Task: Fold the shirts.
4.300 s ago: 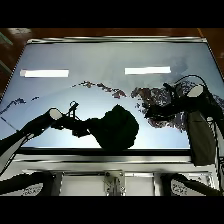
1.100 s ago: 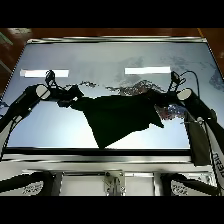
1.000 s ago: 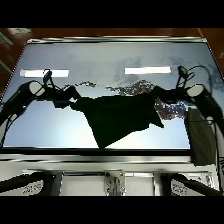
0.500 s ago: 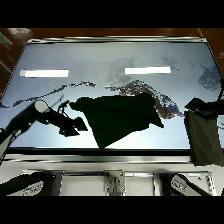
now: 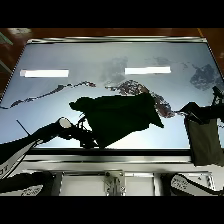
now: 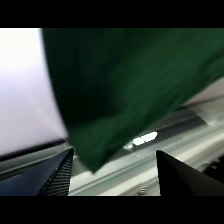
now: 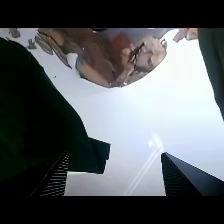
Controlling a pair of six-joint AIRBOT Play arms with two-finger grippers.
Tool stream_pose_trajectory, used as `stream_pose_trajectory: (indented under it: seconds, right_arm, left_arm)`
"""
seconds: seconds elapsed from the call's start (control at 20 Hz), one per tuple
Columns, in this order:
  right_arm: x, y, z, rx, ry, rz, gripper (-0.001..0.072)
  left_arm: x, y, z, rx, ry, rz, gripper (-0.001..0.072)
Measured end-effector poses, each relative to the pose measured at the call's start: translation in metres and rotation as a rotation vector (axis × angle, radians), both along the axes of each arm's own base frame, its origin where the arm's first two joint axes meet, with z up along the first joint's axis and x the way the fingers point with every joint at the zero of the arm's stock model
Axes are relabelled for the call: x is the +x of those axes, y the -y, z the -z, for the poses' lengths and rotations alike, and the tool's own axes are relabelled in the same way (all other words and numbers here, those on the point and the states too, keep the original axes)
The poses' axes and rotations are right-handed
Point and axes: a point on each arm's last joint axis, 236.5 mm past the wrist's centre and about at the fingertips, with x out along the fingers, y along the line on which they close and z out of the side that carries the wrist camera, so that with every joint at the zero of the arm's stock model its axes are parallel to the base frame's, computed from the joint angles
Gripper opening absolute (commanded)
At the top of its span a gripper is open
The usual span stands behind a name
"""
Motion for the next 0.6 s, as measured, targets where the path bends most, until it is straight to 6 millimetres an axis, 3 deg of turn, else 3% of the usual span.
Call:
stream_pose_trajectory:
  seconds: [0.05,0.1,0.2,0.35,0.6]
  right_arm:
    - [-0.001,-0.003,0.005,0.018,-0.014,-0.007,0.0689]
    - [-0.004,-0.006,0.009,0.036,-0.033,-0.015,0.0688]
    - [-0.009,-0.014,0.018,0.069,-0.071,-0.043,0.0688]
    - [-0.011,-0.037,0.031,0.104,-0.113,-0.124,0.0688]
    - [-0.001,-0.076,0.059,0.117,-0.152,-0.214,0.0688]
  left_arm:
    - [0.001,0.005,0.004,-0.004,-0.001,-0.014,0.0304]
    - [0.002,0.008,0.008,-0.002,0.001,-0.024,0.0189]
    - [0.009,0.012,0.013,-0.002,0.012,-0.061,0.0070]
    - [0.018,0.012,0.011,-0.008,0.051,-0.075,0.0038]
    - [0.041,0.002,-0.020,-0.033,0.186,-0.077,0.0038]
